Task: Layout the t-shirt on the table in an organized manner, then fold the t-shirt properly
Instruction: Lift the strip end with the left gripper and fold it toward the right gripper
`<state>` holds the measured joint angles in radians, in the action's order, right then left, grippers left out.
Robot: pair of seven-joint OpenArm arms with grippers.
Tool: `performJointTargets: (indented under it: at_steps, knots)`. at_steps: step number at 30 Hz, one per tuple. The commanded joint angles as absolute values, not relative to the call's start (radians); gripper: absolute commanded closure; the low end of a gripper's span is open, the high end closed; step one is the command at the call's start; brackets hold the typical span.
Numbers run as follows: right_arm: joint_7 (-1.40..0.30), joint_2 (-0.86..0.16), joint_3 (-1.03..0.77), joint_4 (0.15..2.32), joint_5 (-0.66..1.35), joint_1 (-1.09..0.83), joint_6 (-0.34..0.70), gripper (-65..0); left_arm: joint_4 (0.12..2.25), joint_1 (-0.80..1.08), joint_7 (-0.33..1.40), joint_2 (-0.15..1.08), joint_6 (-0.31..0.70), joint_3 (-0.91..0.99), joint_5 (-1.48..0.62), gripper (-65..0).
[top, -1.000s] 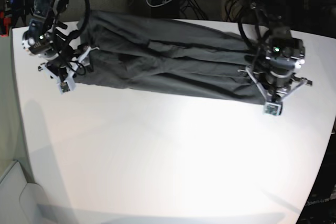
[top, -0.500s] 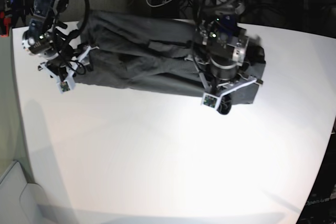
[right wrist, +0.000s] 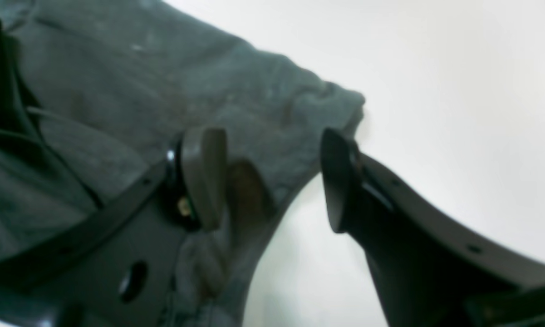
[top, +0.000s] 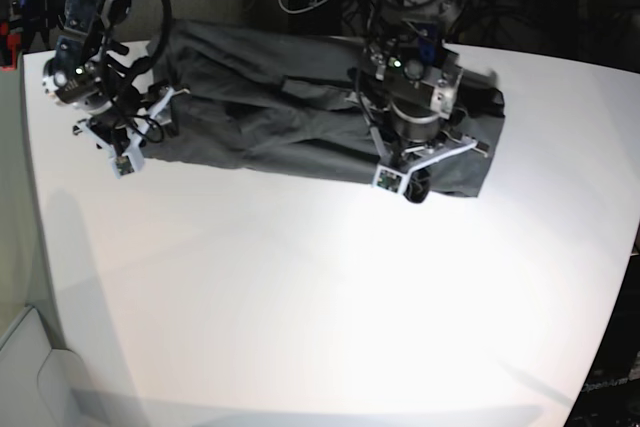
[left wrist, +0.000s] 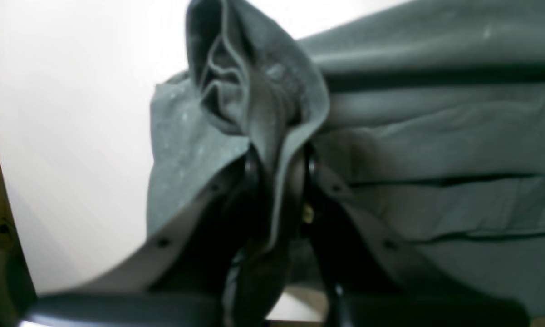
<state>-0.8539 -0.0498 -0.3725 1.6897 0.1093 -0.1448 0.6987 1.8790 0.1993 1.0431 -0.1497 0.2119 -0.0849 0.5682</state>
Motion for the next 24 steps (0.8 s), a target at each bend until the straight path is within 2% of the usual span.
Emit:
performJointTargets:
  at_steps: [1,10,13,15,18,20,24]
  knots:
    - [-0.839,-0.058,-0.375,1.705,0.120,-0.134,0.698,-34.0,1.896,0.189,1.027,-0.157,0.206,-0.102,0.570,-0.4]
    - [-0.839,-0.058,-0.372,1.705,0.120,-0.134,0.698,-34.0,1.896,0.183,1.030,-0.157,0.216,-0.136,0.568,-2.7]
    - [-0.839,-0.058,-0.374,1.705,0.120,-0.134,0.698,-34.0,1.896,0.189,1.024,-0.157,0.219,-0.154,0.568,-11.5]
    - [-0.839,-0.058,-0.372,1.705,0.120,-0.134,0.698,-34.0,1.896,0.193,1.024,-0.157,0.219,-0.193,0.568,-20.9]
    - [-0.839,-0.058,-0.372,1.705,0.120,-0.134,0.698,-34.0,1.903,0.205,1.023,-0.131,0.219,-0.292,0.567,-31.1]
    - [-0.839,-0.058,-0.372,1.705,0.120,-0.134,0.698,-34.0,1.908,0.208,1.021,-0.099,0.219,-0.361,0.567,-35.0]
    - [-0.839,-0.058,-0.375,1.707,0.120,-0.134,0.698,-34.0,1.945,0.208,1.017,-0.085,0.219,-0.404,0.567,-37.9]
